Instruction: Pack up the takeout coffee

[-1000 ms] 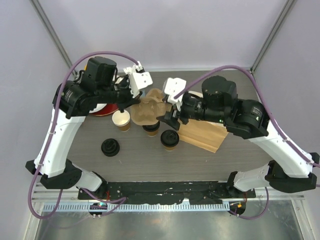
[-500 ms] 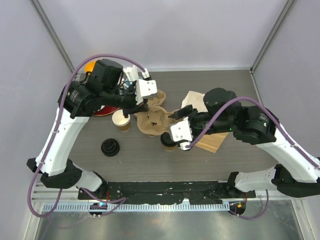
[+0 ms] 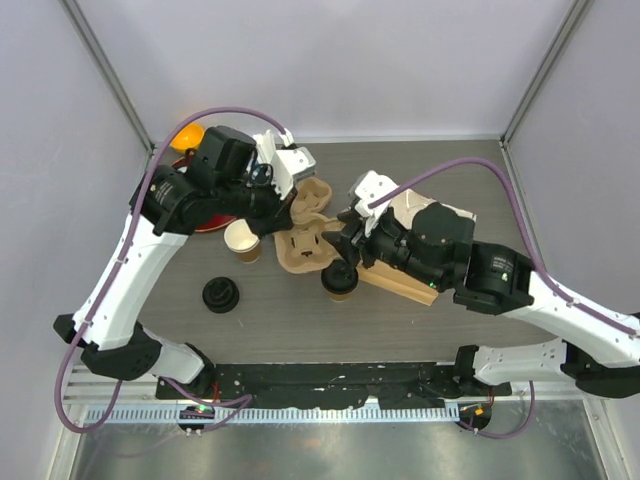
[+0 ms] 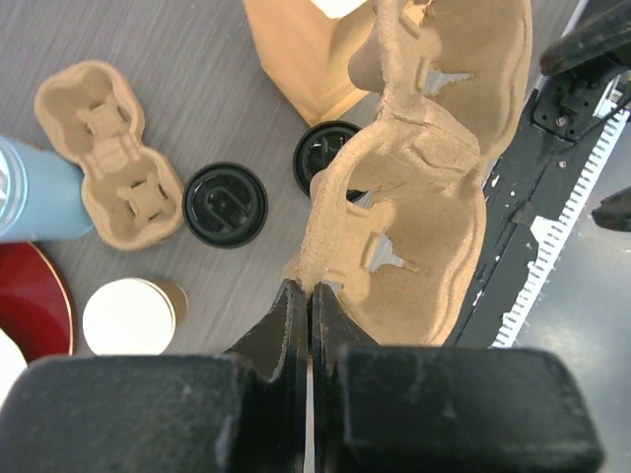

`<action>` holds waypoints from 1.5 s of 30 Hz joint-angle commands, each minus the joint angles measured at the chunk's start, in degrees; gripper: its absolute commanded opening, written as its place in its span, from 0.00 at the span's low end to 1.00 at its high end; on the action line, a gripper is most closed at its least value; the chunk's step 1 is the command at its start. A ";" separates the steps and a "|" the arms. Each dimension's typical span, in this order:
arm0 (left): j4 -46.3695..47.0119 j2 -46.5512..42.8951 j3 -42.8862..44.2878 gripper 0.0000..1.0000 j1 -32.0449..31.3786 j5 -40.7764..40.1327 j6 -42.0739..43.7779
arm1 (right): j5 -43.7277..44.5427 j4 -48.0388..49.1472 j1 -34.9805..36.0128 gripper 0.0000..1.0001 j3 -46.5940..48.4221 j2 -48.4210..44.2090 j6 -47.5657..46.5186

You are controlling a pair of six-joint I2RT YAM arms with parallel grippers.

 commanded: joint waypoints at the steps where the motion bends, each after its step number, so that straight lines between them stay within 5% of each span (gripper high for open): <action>1: 4.86 -2.76 -0.76 0.00 -0.18 -4.56 -7.86 | 25.42 8.09 5.53 0.52 -1.13 1.43 18.53; 4: 4.69 -3.11 -0.68 0.00 -0.18 -4.83 -7.52 | 36.59 2.21 9.49 0.54 3.17 3.81 21.44; 10: 4.77 -4.08 0.38 0.00 -0.18 -4.30 -7.26 | 44.77 -12.29 11.97 0.62 14.51 14.88 25.57; 16: 4.69 -4.78 0.29 0.00 -0.18 -4.65 -6.38 | 49.18 -12.85 12.05 0.59 14.35 15.33 26.72; 29: 5.56 -5.22 2.75 0.00 -0.18 -3.25 -6.90 | 36.18 -10.03 5.73 0.57 11.97 16.56 27.34; 36: 5.74 -6.10 2.40 0.00 -0.18 -2.81 -6.12 | 33.02 -6.96 2.92 0.26 11.18 15.15 26.11; 42: 6.18 -6.19 3.54 0.00 -0.18 -2.81 -5.67 | 29.59 -6.34 2.65 0.46 10.04 15.42 26.98; 45: 5.92 -6.28 3.81 0.00 -0.18 -2.46 -5.24 | 28.27 -6.34 1.43 0.47 9.51 15.68 27.16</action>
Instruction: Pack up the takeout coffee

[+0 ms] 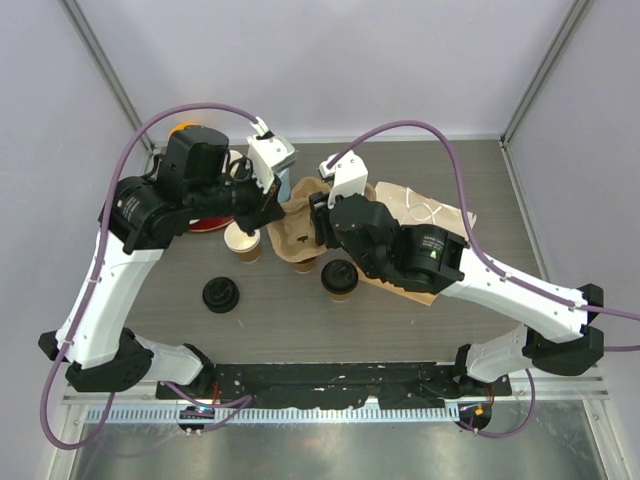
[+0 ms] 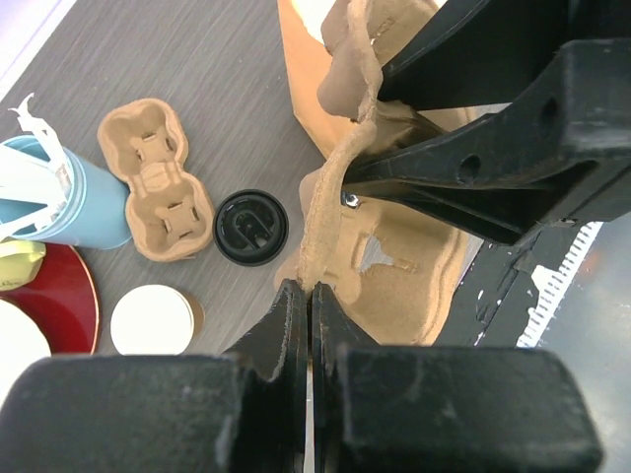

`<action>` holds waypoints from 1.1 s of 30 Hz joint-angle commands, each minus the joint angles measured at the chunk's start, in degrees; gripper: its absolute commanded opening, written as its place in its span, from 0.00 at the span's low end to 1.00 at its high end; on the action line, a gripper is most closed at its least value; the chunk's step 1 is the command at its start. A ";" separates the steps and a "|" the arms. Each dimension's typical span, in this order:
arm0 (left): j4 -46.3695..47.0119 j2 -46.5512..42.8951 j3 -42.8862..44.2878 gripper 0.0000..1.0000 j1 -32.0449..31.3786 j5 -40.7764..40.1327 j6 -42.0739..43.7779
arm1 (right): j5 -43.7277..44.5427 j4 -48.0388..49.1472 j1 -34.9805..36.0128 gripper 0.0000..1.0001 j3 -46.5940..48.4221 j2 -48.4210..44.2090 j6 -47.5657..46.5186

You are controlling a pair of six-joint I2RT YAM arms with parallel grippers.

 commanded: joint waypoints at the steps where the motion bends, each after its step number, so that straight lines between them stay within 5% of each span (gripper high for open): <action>1: 2.55 -1.99 2.41 0.00 -0.18 1.82 0.32 | -2.27 2.05 -1.59 0.45 -0.80 -0.56 0.89; 12: 2.73 -1.99 -0.14 0.01 -0.18 0.07 1.46 | -0.34 2.49 -2.30 0.07 -0.63 -2.23 -0.86; 17: 2.90 -0.86 1.70 0.54 -0.18 1.73 3.83 | -2.44 4.15 -6.25 0.01 -0.63 -6.52 -2.36; 23: 2.38 1.08 10.48 0.82 -0.26 4.20 7.51 | -0.43 7.58 -10.90 0.01 1.21 -12.42 -6.84; 29: 2.02 2.66 3.74 0.74 -0.26 10.08 16.03 | 2.90 12.41 -17.23 0.01 -0.01 -17.08 -13.51; 33: -0.87 8.01 1.61 0.70 -1.66 17.02 25.60 | -1.79 15.06 -28.35 0.01 -1.07 -17.17 -15.90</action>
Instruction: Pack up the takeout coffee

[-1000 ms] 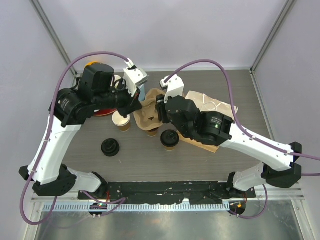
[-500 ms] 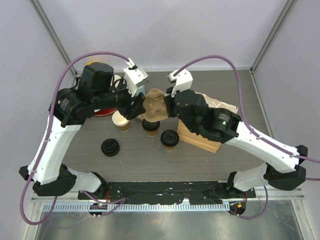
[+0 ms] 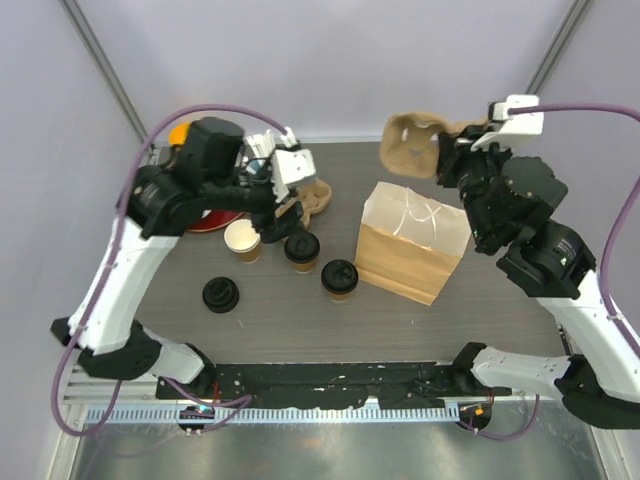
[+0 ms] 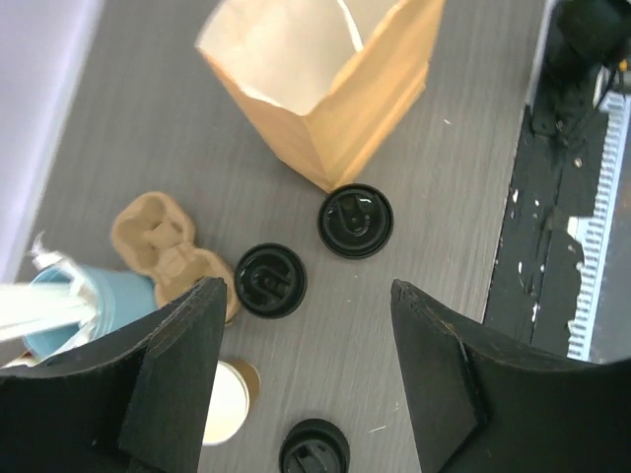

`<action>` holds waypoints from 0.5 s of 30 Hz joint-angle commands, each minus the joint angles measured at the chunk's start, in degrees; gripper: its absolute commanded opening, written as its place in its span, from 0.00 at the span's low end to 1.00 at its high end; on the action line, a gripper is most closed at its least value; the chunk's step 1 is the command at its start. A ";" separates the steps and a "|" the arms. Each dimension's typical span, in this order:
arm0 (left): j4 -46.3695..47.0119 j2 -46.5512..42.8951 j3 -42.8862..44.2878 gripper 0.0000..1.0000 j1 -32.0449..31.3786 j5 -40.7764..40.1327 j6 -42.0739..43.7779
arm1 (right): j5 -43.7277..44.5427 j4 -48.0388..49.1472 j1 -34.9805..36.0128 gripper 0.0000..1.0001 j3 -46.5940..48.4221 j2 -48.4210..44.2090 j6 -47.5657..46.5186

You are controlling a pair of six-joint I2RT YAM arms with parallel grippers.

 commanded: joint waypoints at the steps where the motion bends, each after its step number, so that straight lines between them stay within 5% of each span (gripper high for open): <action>1: -4.01 8.34 -0.86 0.71 -1.49 12.16 15.92 | -5.64 5.81 -11.47 0.01 0.02 1.34 -3.25; 7: -10.71 18.46 7.66 0.79 -4.92 19.85 35.90 | -31.48 6.16 -37.03 0.01 0.73 7.05 7.56; 15: -9.75 30.68 16.37 0.82 -8.09 18.36 45.33 | -36.96 7.83 -45.42 0.01 -1.12 8.20 8.63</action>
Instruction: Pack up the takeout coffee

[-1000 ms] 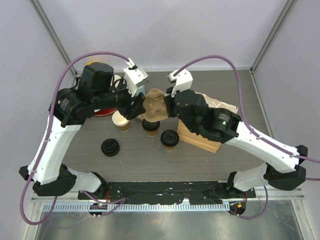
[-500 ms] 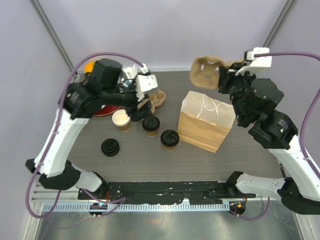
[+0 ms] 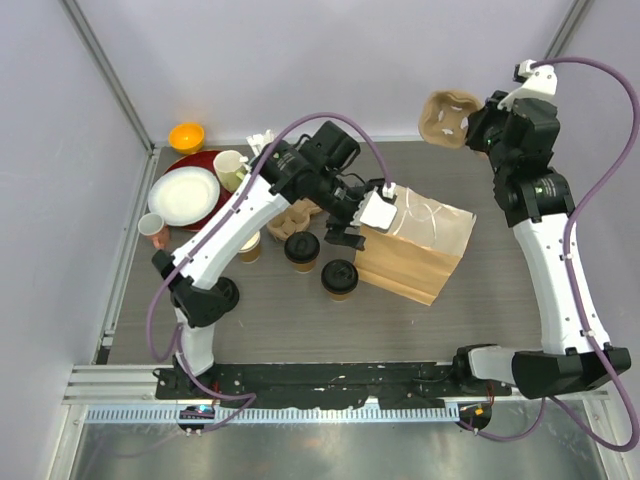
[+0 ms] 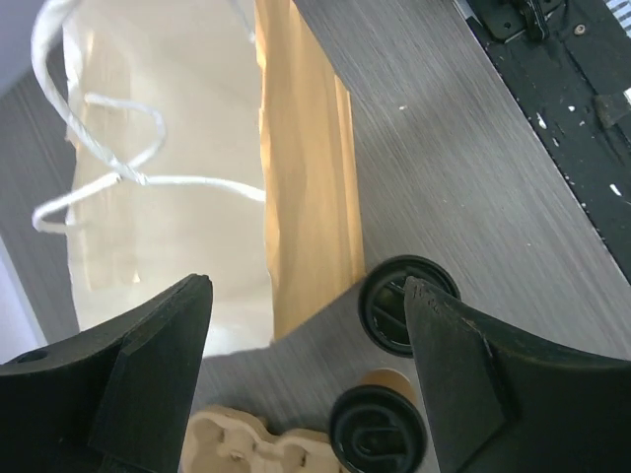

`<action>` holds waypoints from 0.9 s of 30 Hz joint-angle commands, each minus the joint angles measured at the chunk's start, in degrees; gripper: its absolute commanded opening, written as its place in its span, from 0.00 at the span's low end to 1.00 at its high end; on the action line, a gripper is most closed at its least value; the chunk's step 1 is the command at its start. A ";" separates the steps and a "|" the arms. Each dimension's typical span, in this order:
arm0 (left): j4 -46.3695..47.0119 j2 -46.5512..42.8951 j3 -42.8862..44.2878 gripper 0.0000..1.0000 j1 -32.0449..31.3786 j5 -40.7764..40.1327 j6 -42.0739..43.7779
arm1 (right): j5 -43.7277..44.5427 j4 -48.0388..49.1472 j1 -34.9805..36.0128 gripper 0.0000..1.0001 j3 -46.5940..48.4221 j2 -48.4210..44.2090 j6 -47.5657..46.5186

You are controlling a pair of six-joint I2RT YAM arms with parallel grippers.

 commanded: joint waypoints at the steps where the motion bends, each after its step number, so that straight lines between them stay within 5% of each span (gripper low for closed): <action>1: -4.07 2.91 4.97 0.83 -0.26 2.75 6.91 | -6.69 3.84 -3.90 0.01 0.96 -2.90 1.44; 9: -3.20 7.22 -0.04 0.68 -0.26 0.47 1.73 | -9.84 -1.34 -5.40 0.01 2.27 -5.89 -0.67; 16: 4.63 7.58 2.15 0.00 -3.33 -7.70 -15.46 | -19.33 -7.50 -5.40 0.01 3.24 -9.57 1.61; 23: 9.19 6.60 -0.22 0.00 -6.59 -9.38 -37.01 | -19.17 -13.21 -5.40 0.01 0.96 -12.66 0.91; 27: 12.71 7.75 2.59 0.03 -7.12 -7.36 -39.84 | -18.12 -13.57 -5.49 0.01 -0.01 -13.18 0.38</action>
